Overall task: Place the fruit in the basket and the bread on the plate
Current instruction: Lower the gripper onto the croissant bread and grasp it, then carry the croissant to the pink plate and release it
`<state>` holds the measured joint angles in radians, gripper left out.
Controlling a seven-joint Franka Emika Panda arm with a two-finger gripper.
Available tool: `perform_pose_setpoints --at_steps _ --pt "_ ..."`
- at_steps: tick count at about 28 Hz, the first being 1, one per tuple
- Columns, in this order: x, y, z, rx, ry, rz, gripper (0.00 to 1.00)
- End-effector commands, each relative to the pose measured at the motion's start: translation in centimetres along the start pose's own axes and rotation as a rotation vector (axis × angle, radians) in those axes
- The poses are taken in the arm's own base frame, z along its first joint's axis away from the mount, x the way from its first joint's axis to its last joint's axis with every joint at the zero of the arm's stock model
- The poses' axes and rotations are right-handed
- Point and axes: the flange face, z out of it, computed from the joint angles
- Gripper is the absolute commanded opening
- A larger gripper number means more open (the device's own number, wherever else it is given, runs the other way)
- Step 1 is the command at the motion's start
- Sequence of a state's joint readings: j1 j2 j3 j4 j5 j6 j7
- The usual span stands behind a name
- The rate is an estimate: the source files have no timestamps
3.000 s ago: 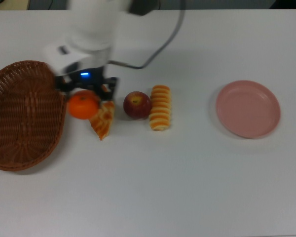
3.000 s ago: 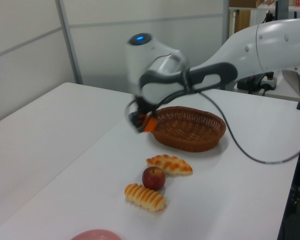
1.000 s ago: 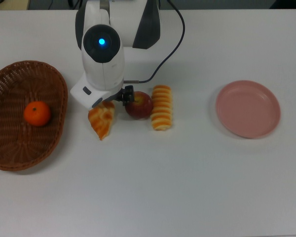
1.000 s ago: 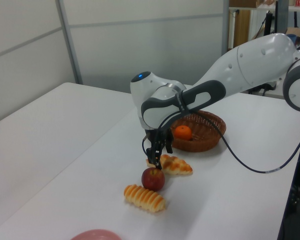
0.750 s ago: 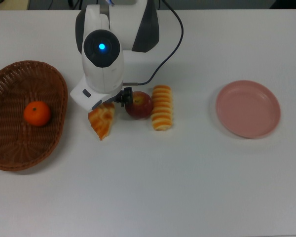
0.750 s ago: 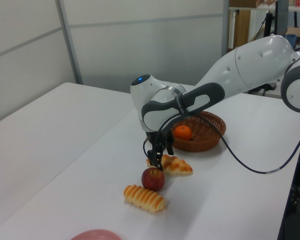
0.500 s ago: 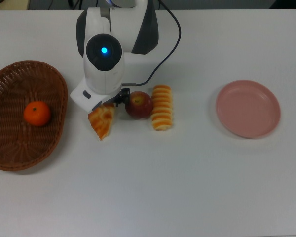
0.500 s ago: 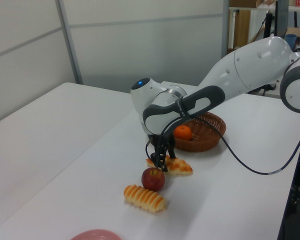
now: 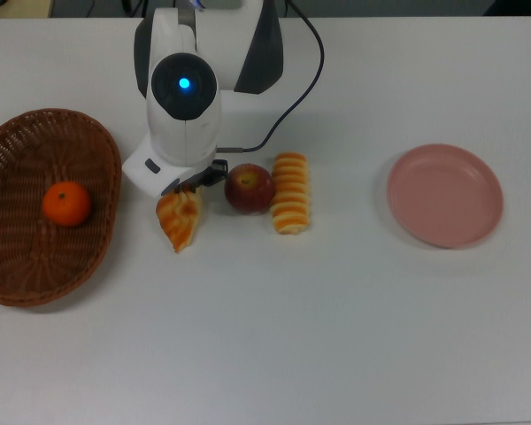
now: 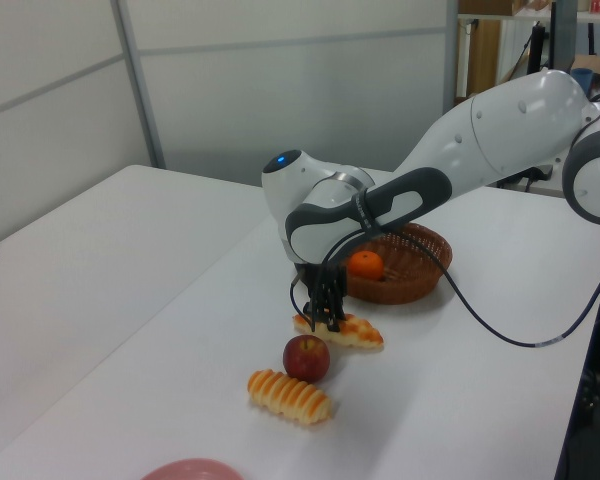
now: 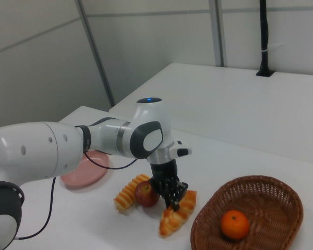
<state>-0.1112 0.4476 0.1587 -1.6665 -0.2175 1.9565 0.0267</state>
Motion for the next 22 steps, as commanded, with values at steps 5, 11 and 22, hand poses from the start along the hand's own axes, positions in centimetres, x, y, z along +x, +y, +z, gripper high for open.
perform_pose_setpoints --at_steps 5,11,22 --pt "-1.1 -0.9 -6.0 0.028 0.082 0.018 0.00" --pt "-2.2 -6.1 -12.5 0.033 0.147 -0.023 0.00" --pt "-5.3 -25.8 -16.2 0.003 0.217 -0.160 0.03"
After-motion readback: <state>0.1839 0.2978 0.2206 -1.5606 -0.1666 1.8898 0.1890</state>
